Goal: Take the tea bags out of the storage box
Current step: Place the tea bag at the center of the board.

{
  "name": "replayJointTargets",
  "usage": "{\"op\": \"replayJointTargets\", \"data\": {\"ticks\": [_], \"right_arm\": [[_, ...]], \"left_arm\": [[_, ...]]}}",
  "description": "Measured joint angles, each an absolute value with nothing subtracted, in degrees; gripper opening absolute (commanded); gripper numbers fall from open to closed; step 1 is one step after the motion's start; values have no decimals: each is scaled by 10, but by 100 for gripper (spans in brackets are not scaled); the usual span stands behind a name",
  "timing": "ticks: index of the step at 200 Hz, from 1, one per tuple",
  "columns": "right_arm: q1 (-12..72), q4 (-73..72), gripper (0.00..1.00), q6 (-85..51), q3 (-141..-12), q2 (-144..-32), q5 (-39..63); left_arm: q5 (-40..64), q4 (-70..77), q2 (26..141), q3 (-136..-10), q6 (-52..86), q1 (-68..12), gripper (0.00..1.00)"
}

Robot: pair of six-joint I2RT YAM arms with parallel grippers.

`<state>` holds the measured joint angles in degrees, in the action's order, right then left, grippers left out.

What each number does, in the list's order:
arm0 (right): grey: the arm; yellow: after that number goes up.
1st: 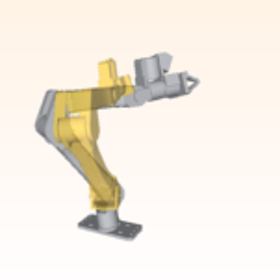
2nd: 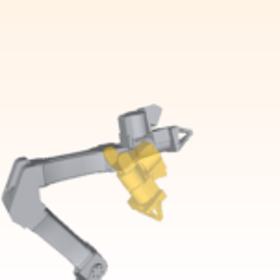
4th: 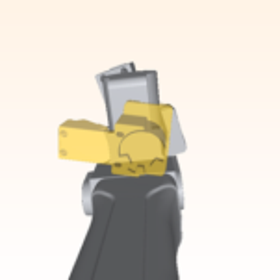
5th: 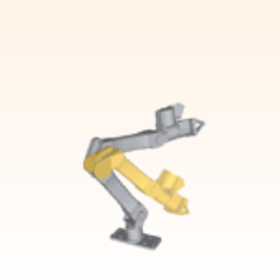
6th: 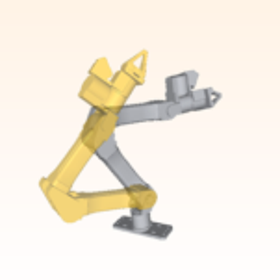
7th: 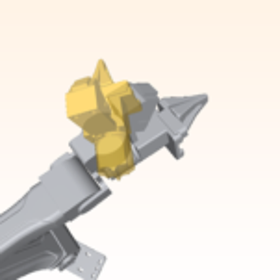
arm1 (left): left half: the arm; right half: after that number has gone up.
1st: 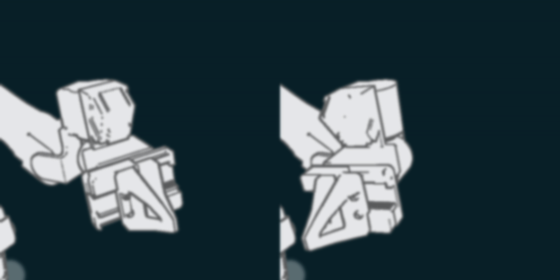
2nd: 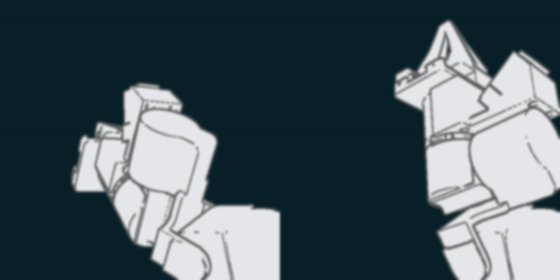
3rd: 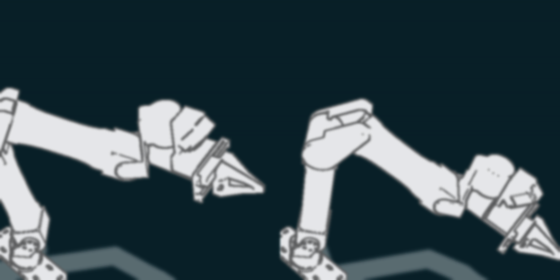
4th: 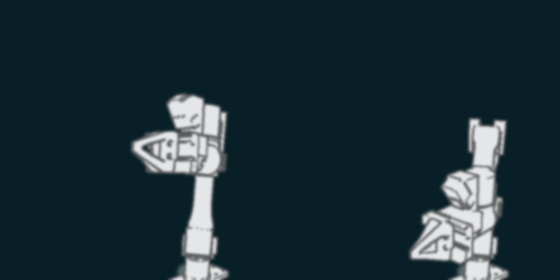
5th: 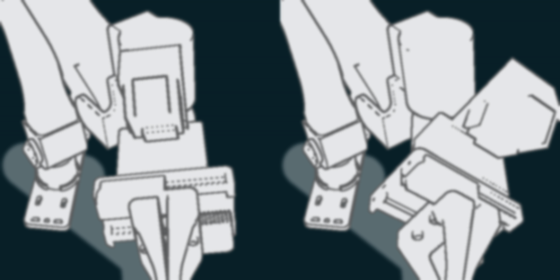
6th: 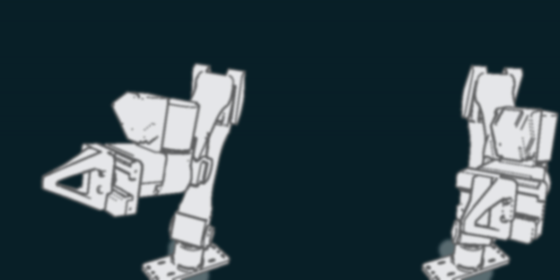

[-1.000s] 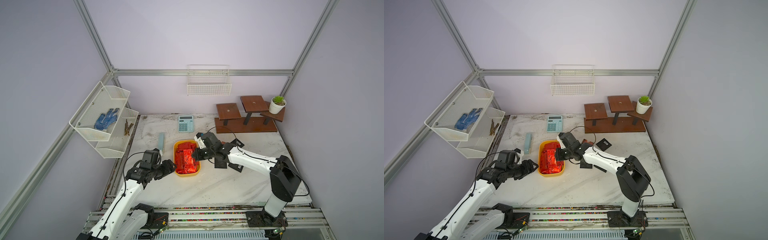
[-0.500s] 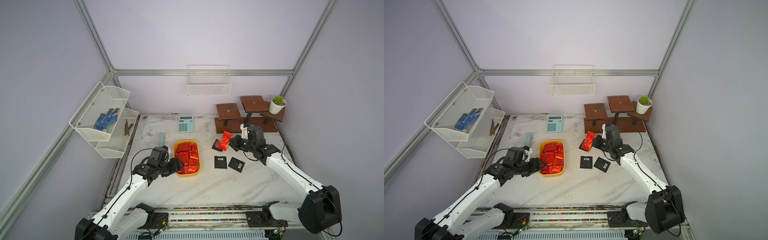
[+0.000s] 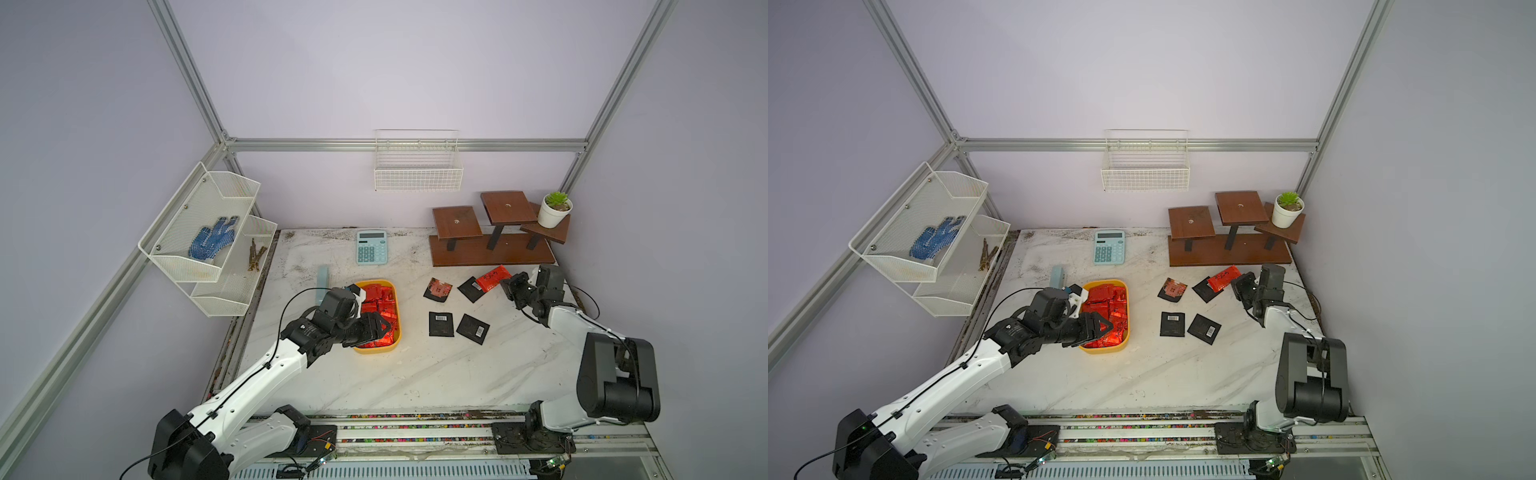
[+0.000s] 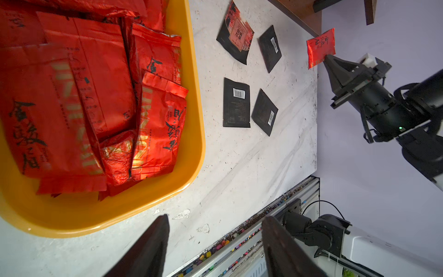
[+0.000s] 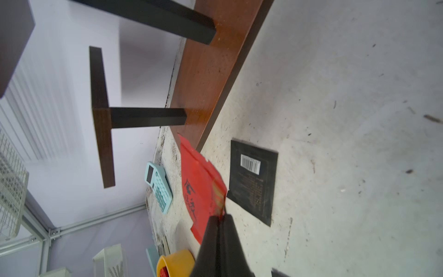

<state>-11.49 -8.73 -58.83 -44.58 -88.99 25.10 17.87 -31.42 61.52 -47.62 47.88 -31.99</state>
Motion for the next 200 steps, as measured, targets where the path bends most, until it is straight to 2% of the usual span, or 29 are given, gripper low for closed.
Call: {"op": "replayJointTargets", "data": {"ticks": [35, 93, 120, 135, 162, 200], "right_arm": [[-141, -166, 0, -653, -447, -988, 260], [-154, -223, 0, -693, -485, -1039, 251], [-159, -229, 36, -698, -496, -1061, 249], [-163, -224, 47, -691, -495, -1063, 248], [-168, -214, 49, -665, -483, -1045, 248], [-165, -178, 46, -611, -440, -954, 257]], "left_arm": [[177, -310, 604, -470, 489, -323, 65], [172, -324, 562, -450, 494, -323, 65], [164, -329, 551, -448, 500, -323, 66], [157, -333, 544, -448, 502, -323, 67], [136, -345, 529, -448, 504, -323, 69], [106, -358, 527, -448, 502, -319, 71]]}}
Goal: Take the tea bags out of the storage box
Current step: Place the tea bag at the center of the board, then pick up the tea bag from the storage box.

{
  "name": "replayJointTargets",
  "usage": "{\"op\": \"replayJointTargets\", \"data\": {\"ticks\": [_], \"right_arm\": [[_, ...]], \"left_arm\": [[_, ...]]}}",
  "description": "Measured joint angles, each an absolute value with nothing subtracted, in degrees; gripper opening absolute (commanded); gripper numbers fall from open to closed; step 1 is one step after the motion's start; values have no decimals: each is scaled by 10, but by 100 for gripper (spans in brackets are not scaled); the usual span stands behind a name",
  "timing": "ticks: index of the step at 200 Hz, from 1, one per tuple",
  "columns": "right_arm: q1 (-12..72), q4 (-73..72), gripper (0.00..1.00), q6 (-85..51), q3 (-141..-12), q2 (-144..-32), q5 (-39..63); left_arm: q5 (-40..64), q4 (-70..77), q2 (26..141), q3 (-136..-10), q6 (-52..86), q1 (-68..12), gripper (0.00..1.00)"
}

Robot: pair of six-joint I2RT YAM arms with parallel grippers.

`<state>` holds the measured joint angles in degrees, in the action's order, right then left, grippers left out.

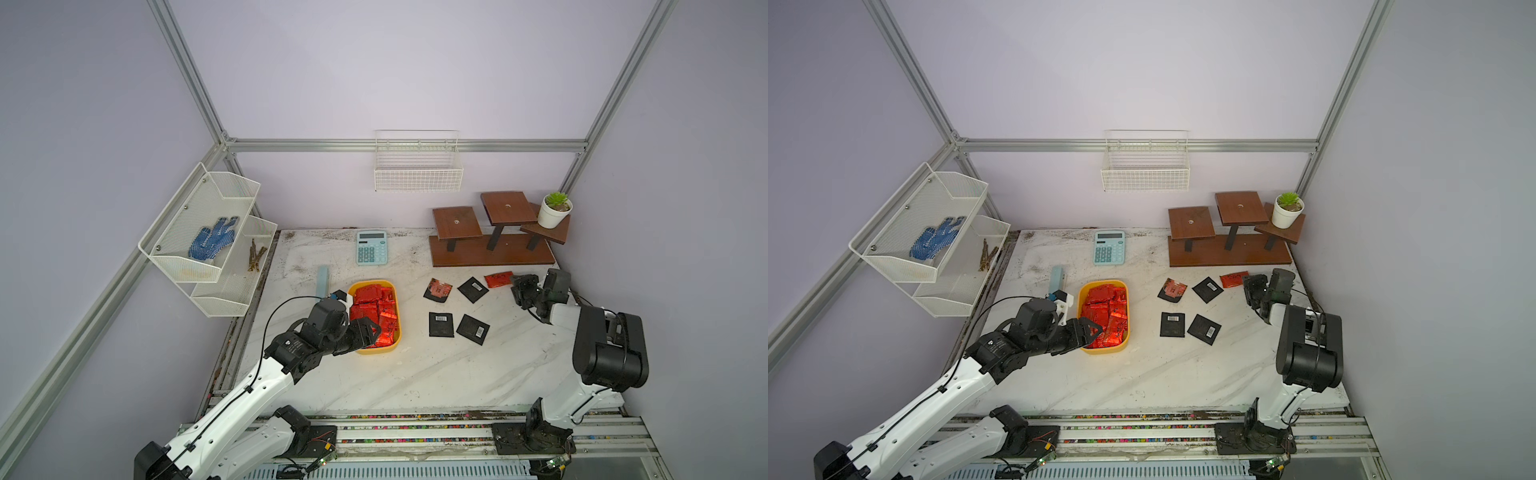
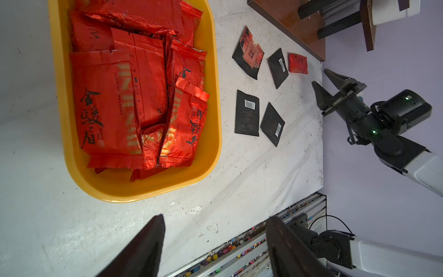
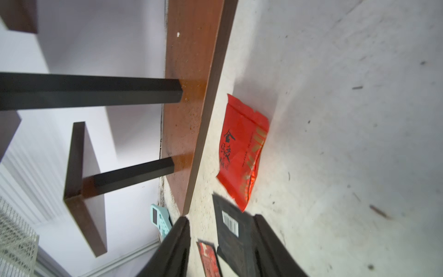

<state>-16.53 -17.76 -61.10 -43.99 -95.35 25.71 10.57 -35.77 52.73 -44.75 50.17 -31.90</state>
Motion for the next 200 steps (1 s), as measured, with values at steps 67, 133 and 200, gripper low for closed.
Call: {"op": "replayJointTargets", "data": {"ticks": [67, 133, 200], "right_arm": [[-35, -67, 46, -472, -413, -758, 264], [179, 40, 46, -395, -475, -769, 238], [340, 79, 44, -364, -604, -906, 216]], "left_arm": [[106, -364, 565, -465, 482, -210, 72], [136, -374, 561, -465, 454, -77, 75], [202, -354, 564, -427, 438, 14, 74]]}}
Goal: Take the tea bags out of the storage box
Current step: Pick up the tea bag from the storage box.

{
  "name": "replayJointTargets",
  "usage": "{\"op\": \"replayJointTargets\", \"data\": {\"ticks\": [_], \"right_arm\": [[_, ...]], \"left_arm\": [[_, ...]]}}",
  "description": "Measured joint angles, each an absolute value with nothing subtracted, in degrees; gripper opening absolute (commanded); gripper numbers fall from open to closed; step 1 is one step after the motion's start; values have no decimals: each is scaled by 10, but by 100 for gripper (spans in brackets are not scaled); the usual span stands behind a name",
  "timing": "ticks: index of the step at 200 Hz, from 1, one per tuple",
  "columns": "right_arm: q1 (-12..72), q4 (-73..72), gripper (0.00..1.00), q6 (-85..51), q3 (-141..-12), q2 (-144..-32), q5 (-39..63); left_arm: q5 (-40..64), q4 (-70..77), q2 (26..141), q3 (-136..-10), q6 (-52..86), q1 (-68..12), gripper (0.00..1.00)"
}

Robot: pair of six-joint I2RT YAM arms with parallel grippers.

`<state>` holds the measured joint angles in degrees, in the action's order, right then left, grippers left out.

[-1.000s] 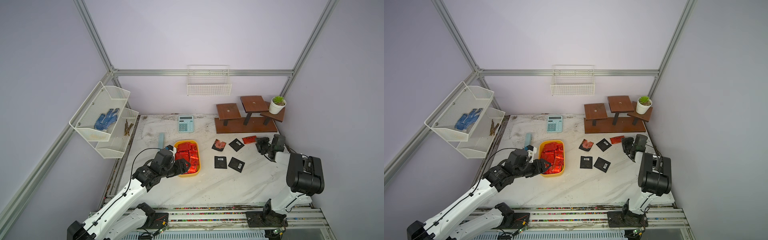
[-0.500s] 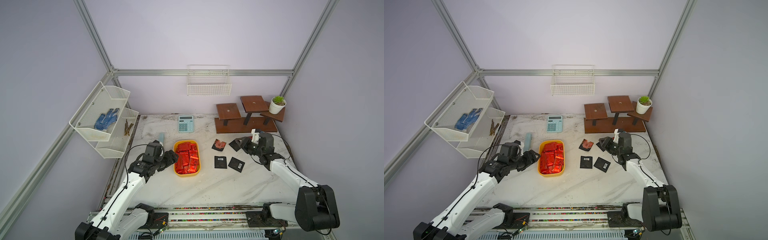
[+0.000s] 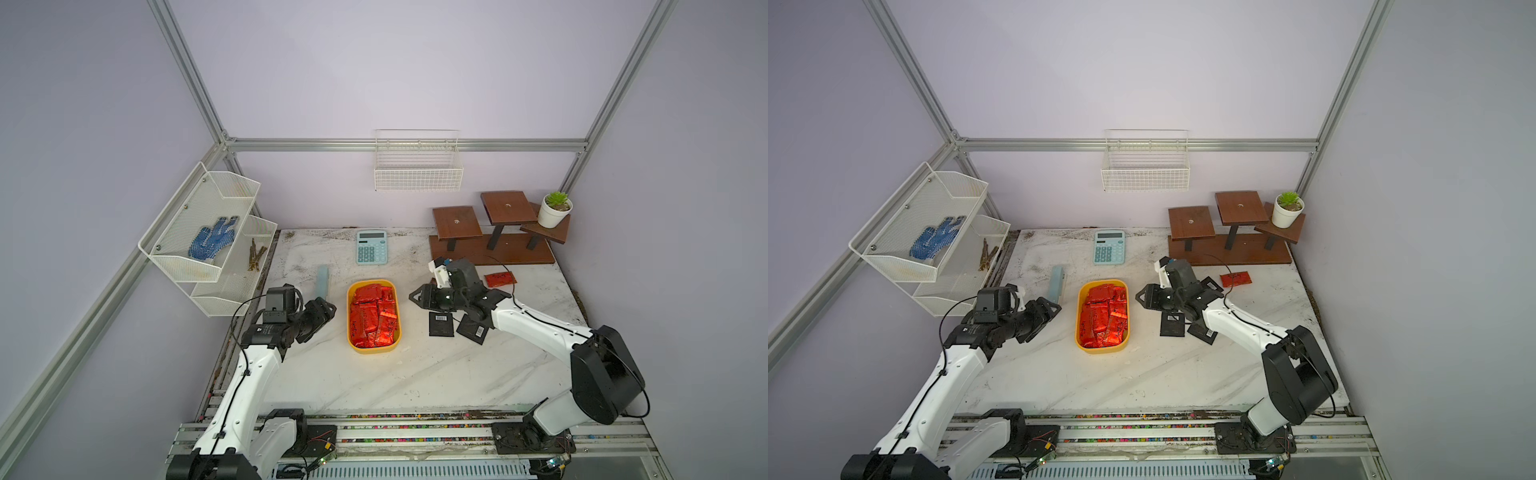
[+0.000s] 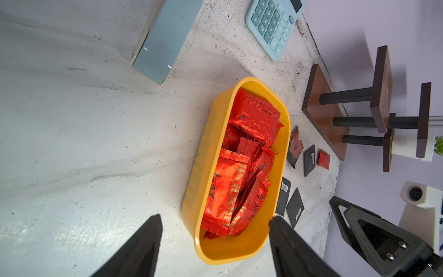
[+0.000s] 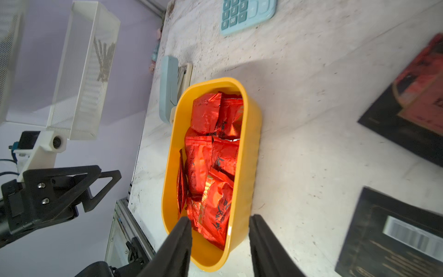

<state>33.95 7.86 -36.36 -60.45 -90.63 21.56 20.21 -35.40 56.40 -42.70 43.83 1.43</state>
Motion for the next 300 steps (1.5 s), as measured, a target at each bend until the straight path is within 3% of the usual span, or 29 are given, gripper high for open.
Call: {"op": "replayJointTargets", "data": {"ticks": [95, 178, 231, 285, 300], "right_arm": [[471, 108, 42, -354, -720, -1055, 205], [494, 125, 41, -348, -787, -1140, 205], [496, 127, 29, -352, -805, -1166, 211], [496, 122, 1, -363, -805, -1168, 226], [496, 121, 0, -368, -804, -1167, 230]], "left_arm": [[257, -344, 532, -379, 437, 36, 74], [282, -344, 501, -376, 439, 37, 74], [290, -346, 491, -367, 440, 37, 74], [303, -349, 490, -367, 440, 37, 74], [305, -349, 488, -367, 440, 37, 74]]}}
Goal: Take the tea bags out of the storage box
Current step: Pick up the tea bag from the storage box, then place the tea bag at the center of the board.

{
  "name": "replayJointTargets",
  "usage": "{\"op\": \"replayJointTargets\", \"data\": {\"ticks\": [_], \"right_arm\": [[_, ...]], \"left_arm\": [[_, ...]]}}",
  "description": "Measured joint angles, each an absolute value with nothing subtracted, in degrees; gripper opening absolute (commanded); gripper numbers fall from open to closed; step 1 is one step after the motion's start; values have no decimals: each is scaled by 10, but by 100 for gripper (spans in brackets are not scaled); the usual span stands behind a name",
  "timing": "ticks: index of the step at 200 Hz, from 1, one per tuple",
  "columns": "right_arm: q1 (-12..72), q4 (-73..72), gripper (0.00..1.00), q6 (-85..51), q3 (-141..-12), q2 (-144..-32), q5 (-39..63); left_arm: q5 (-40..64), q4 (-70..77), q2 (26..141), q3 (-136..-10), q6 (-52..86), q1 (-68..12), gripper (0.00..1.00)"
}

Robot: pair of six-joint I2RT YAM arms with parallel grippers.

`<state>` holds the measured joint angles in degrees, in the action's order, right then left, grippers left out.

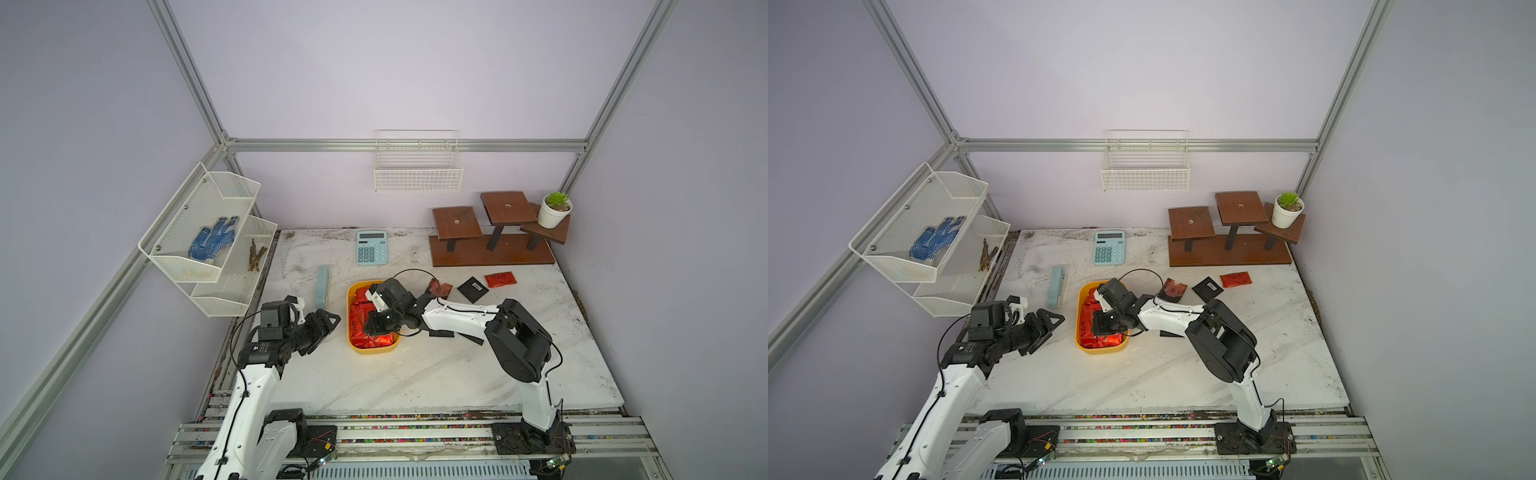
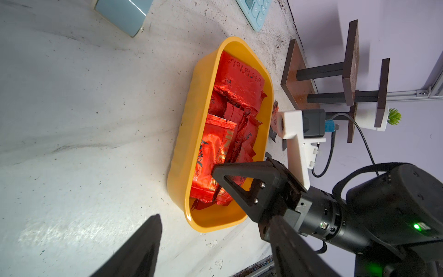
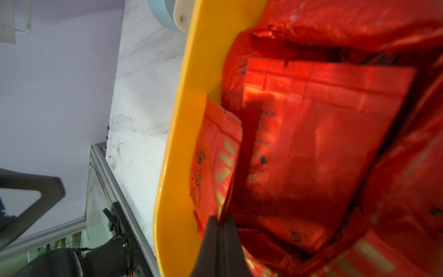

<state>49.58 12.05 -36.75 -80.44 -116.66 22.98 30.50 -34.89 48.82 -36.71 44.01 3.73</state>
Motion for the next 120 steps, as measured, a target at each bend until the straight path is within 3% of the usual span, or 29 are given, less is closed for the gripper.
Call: {"op": "replayJointTargets", "data": {"ticks": [57, 120], "right_arm": [[458, 111, 0, -379, -744, -1073, 248], [319, 82, 0, -388, -652, -938, 279]], "left_arm": [[310, -348, 470, -371, 460, 37, 75], [312, -313, 464, -371, 507, 10, 78]]}}
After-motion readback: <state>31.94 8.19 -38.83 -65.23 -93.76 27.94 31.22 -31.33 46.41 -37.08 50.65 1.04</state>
